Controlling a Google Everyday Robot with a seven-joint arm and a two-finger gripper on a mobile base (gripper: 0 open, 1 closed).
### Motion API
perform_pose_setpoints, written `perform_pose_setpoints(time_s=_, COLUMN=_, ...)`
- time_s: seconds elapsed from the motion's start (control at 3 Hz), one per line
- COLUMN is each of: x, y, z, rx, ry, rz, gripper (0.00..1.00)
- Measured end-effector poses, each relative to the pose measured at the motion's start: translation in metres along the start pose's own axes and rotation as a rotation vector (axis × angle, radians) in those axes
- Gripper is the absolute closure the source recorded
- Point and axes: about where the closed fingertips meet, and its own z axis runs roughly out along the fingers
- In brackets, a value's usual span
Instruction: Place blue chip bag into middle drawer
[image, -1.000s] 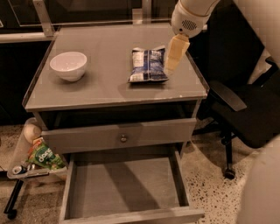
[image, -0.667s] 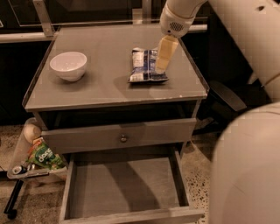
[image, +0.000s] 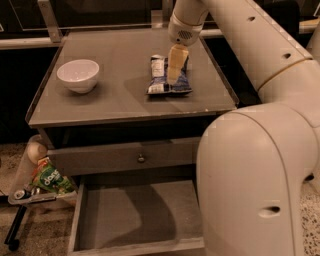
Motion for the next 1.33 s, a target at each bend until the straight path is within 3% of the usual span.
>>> perform_pose_setpoints(time_s=0.67, x=-0.003, y=-0.008, z=0.037, rx=-0.046, ry=0.012, rz=-0.018, gripper=0.00)
perform_pose_setpoints(time_s=1.33, x=0.008, y=0.001, z=0.065, rx=-0.099, ry=0.029, rz=0.004, gripper=0.00)
